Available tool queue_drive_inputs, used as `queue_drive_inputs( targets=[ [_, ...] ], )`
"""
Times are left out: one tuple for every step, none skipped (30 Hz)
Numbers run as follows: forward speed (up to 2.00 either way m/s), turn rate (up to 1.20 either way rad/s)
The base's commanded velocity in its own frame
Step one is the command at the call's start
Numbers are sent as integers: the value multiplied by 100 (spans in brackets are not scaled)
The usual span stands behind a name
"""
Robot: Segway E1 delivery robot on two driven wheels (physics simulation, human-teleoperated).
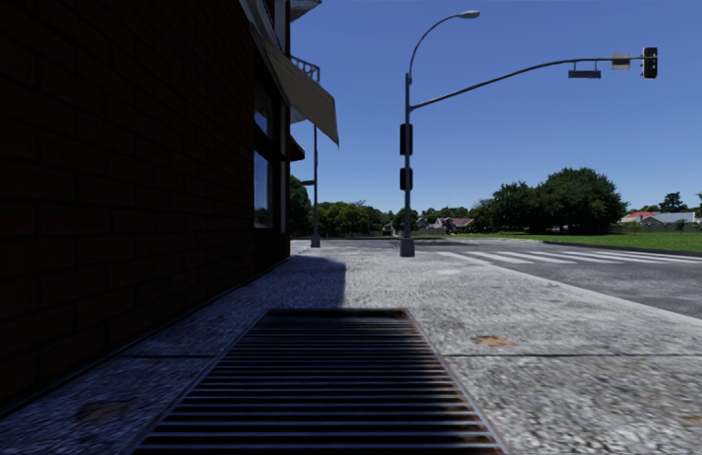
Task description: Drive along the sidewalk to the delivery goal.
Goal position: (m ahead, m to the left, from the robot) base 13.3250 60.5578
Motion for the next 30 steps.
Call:
queue_drive_inputs(
  targets=[
    [200, 0],
    [200, 0],
    [200, 0],
    [200, 0],
    [200, 0],
    [200, 0],
    [200, 0],
    [200, 0],
    [200, 0],
    [200, 0],
    [200, 0],
    [200, 0],
    [200, 0],
    [200, 0],
    [200, 0],
    [200, 0],
    [200, 0],
    [200, 0],
    [200, 0],
    [200, 0],
    [200, 0],
    [200, 0],
    [200, 0],
    [200, 0],
    [200, 0],
    [200, 0],
    [200, 0],
    [200, 0],
    [200, 0],
    [200, 0]
  ],
)
